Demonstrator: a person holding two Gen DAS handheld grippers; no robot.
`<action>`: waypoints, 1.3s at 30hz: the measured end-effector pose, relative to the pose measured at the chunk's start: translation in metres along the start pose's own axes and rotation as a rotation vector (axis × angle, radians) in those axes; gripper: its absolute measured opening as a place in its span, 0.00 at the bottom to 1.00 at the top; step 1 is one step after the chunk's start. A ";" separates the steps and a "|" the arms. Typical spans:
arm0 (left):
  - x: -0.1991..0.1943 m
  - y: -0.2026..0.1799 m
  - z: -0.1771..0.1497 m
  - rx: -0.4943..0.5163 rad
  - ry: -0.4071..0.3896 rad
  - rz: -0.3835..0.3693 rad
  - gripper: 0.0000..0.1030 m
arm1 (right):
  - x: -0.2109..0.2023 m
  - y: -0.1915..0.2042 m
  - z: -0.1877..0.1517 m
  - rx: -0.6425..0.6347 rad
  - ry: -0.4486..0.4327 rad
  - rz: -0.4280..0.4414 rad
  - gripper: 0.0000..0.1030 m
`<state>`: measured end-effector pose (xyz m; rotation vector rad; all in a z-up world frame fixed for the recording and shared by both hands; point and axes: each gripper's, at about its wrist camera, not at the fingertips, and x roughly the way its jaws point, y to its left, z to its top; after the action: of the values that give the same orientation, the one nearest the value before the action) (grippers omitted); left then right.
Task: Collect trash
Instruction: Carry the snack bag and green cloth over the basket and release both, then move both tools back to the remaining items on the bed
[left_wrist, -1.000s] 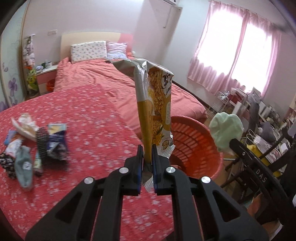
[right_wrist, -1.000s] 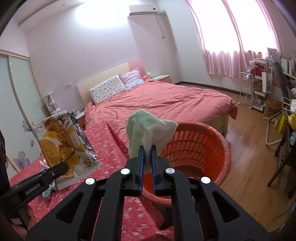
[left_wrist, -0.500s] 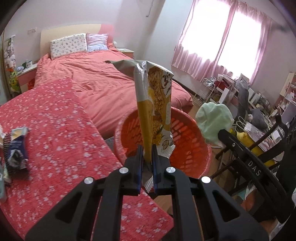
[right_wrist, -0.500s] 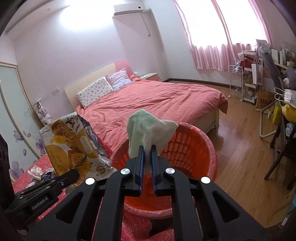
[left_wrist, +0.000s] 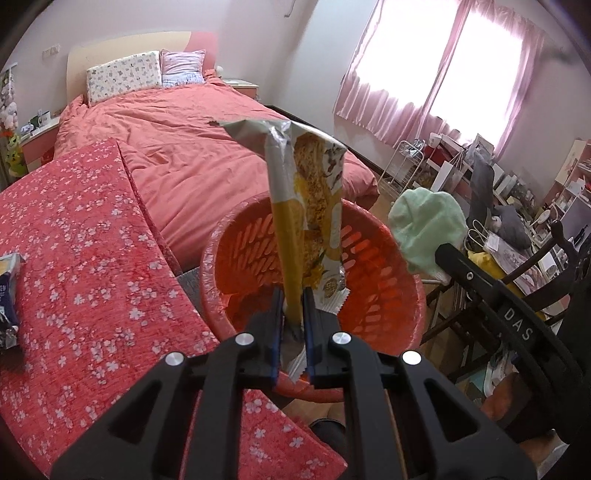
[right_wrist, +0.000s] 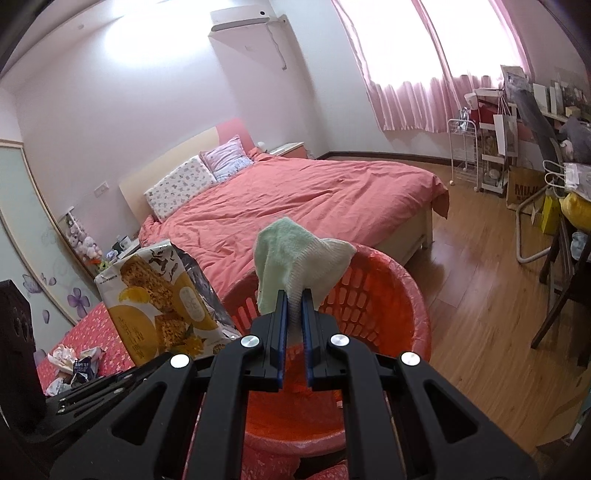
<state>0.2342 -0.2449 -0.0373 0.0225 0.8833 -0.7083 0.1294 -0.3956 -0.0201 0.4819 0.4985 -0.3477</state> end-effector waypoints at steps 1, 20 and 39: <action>0.002 -0.001 0.000 -0.001 0.001 0.007 0.15 | 0.002 0.001 0.001 -0.003 0.008 0.003 0.08; -0.044 0.064 -0.022 -0.067 -0.050 0.188 0.55 | -0.001 0.018 -0.004 -0.061 0.042 -0.018 0.39; -0.157 0.179 -0.069 -0.222 -0.153 0.433 0.60 | 0.002 0.134 -0.040 -0.264 0.135 0.140 0.39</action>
<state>0.2223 0.0017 -0.0175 -0.0371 0.7714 -0.2028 0.1733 -0.2633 -0.0046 0.2826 0.6285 -0.1126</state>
